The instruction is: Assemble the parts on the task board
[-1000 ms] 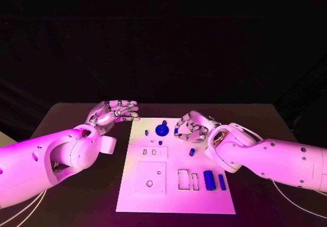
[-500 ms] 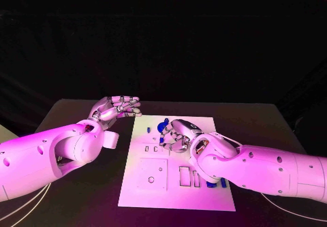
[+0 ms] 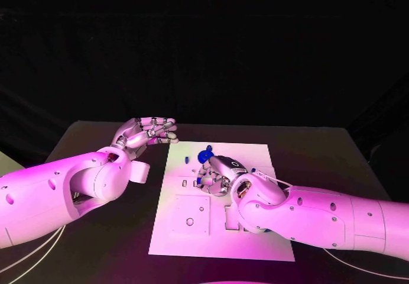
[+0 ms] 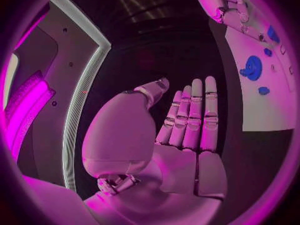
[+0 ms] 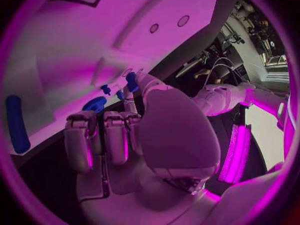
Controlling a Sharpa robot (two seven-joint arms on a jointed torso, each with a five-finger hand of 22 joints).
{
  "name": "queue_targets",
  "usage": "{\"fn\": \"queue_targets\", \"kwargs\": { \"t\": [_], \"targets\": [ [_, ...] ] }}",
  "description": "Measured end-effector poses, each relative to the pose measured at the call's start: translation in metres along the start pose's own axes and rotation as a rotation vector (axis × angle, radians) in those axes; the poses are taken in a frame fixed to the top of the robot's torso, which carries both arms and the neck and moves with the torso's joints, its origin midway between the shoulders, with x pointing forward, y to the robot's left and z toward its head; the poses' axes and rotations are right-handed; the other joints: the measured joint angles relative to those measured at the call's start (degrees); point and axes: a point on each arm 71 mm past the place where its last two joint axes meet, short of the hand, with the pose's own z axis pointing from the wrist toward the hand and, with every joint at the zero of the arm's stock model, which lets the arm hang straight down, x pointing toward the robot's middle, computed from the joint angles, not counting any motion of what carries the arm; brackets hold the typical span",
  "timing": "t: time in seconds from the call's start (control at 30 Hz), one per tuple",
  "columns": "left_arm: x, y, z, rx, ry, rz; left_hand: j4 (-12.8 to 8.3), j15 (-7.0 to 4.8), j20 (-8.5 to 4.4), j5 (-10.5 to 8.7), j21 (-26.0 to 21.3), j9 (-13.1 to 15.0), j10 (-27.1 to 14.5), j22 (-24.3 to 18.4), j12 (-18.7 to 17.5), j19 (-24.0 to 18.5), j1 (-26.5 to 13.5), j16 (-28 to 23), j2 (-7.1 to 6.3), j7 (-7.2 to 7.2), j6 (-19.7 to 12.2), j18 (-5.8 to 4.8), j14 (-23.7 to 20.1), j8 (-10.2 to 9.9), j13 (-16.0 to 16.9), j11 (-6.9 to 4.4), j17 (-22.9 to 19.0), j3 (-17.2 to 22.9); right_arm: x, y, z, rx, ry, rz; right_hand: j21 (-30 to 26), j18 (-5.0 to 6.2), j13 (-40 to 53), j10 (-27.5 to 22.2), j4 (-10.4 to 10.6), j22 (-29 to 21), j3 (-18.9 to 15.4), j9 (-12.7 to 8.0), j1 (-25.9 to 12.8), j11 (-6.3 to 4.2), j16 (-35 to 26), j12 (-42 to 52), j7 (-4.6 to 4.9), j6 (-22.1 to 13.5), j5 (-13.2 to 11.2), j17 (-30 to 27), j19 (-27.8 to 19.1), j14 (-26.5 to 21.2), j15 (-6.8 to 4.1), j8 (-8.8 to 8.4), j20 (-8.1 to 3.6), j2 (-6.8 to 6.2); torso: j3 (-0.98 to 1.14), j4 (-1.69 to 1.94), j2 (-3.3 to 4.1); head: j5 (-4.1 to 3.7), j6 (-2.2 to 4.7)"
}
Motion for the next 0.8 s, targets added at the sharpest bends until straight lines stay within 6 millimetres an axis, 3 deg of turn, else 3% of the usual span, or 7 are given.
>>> {"fn": "queue_targets", "kwargs": {
  "t": [0.8],
  "targets": [
    [-0.0007, 0.0001, -0.0003, -0.002, 0.0, 0.0, 0.0, 0.0, 0.0, 0.0, -0.01, 0.0, 0.0, -0.01, 0.0, 0.0, 0.0, 0.0, 0.0, 0.0, 0.0, 0.0, 0.0, 0.0, 0.0, 0.0, -0.01, 0.0, 0.0063, -0.0031, 0.0011, 0.005, 0.005, -0.051, 0.0, 0.0, -0.01, 0.0, 0.0, -0.02, -0.01, 0.5, -0.9, 0.0, 0.0, 0.0, -0.25, 0.11, 0.28, 0.04, 0.0, 0.0, 0.0, 0.35, 0.0, -0.3, 0.0, -0.05, -0.09, 0.11, -0.35]
  ]
}}
